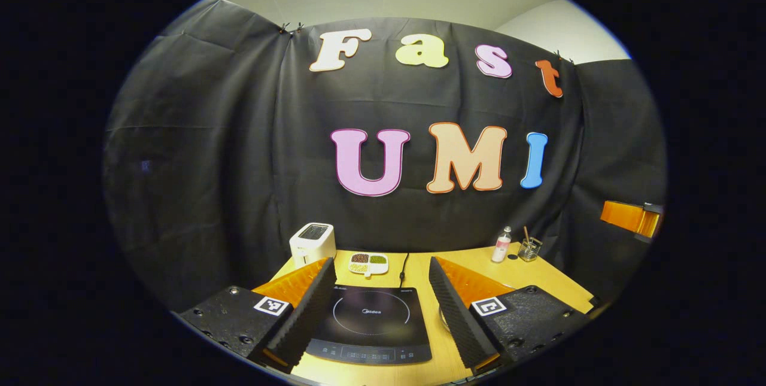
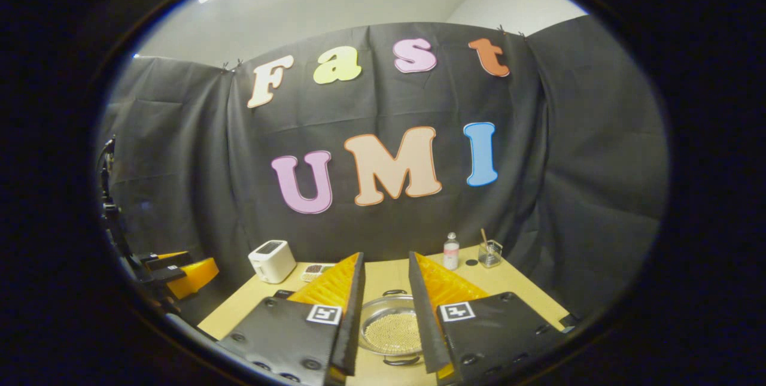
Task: First push the handle of the pot to place it horizontally, then grasp the pot with both hands and set it on the induction cooktop.
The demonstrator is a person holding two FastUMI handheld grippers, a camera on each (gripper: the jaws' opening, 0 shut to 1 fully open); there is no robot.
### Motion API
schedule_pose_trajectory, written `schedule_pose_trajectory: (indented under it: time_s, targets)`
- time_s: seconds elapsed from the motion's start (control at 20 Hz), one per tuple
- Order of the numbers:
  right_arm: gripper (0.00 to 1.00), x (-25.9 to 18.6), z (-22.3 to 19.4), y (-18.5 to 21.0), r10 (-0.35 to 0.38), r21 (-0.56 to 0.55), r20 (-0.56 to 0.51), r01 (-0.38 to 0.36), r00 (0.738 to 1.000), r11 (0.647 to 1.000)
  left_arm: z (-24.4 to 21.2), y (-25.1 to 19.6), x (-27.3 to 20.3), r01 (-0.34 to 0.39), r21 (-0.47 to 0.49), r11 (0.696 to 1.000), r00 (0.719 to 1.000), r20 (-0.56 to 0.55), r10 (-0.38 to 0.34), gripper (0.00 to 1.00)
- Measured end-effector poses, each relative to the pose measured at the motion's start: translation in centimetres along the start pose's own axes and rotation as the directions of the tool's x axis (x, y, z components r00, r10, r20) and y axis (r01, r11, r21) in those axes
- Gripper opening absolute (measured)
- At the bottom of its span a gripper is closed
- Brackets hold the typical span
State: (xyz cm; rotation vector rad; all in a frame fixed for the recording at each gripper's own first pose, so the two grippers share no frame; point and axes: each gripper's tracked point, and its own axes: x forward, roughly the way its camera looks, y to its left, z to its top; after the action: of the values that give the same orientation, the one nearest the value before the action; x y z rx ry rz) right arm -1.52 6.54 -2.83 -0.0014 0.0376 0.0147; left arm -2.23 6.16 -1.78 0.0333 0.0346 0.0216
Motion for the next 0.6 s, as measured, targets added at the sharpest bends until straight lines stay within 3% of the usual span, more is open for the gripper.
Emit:
schedule_pose_trajectory:
  time_s: [0.05, 0.35, 0.4, 0.45, 0.5, 0.6]
  targets:
    - [0.31, 0.1, -0.3, 0.5, 0.003, -0.005, -0.008, -0.003, 1.000, 1.000, -0.1, 0.3, -0.1, 0.003, 0.001, 1.000, 1.000, -0.001, -0.003, 0.95]
    - [0.31, 0.9, -2.0, 2.3, -0.008, -0.039, -0.035, 0.006, 0.999, 0.999, -0.4, 1.5, 0.0, 0.021, 0.022, 1.000, 1.000, -0.005, -0.021, 0.92]
    - [0.16, 0.7, -2.2, 1.7, -0.046, -0.021, -0.029, 0.045, 0.999, 0.999, -0.4, 1.6, 0.1, 0.026, 0.027, 0.999, 1.000, -0.006, -0.026, 0.92]
    - [0.00, 1.1, -2.2, 2.4, -0.032, -0.003, -0.040, 0.032, 0.999, 0.999, -0.5, 1.7, 0.1, 0.029, 0.031, 0.999, 1.000, -0.007, -0.029, 0.92]
    - [0.05, 1.0, -3.0, 2.7, -0.030, 0.018, -0.050, 0.031, 0.998, 0.999, -0.6, 1.8, 0.1, 0.033, 0.034, 0.999, 0.999, -0.007, -0.033, 0.92]
    - [0.02, 1.1, -4.0, 2.9, -0.028, 0.049, -0.067, 0.031, 0.997, 0.998, -1.0, 2.1, 0.1, 0.041, 0.036, 0.999, 0.999, -0.015, -0.040, 0.92]
